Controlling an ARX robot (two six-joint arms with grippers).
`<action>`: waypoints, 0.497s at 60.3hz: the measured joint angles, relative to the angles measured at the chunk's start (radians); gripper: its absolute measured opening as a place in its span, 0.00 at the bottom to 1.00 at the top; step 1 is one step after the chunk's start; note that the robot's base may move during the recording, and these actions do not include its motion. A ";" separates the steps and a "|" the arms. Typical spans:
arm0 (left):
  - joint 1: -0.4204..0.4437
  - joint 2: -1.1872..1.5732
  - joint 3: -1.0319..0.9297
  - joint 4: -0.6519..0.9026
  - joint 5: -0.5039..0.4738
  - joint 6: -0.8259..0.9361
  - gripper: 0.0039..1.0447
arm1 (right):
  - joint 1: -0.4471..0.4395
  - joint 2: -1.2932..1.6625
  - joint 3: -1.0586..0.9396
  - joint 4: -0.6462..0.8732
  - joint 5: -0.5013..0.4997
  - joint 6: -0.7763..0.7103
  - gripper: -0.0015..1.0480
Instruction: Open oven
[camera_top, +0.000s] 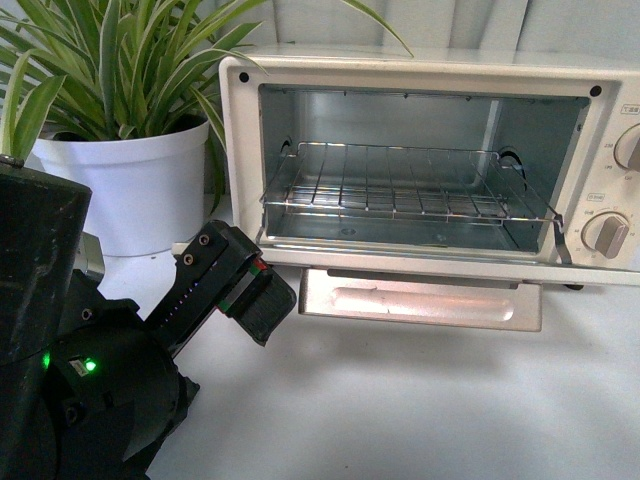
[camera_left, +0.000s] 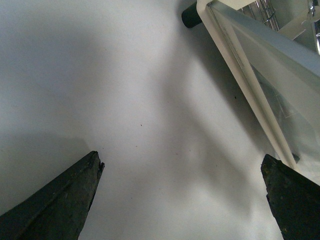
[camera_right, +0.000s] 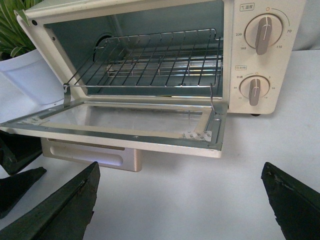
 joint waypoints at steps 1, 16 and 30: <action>-0.001 0.000 -0.002 0.000 -0.007 0.020 0.94 | -0.002 -0.005 -0.001 -0.002 -0.002 0.002 0.91; -0.026 0.006 -0.015 -0.002 -0.067 0.245 0.94 | -0.024 -0.034 -0.017 -0.018 -0.013 0.011 0.91; -0.032 0.012 -0.032 0.014 -0.135 0.474 0.94 | -0.025 -0.038 -0.021 -0.018 -0.013 0.012 0.91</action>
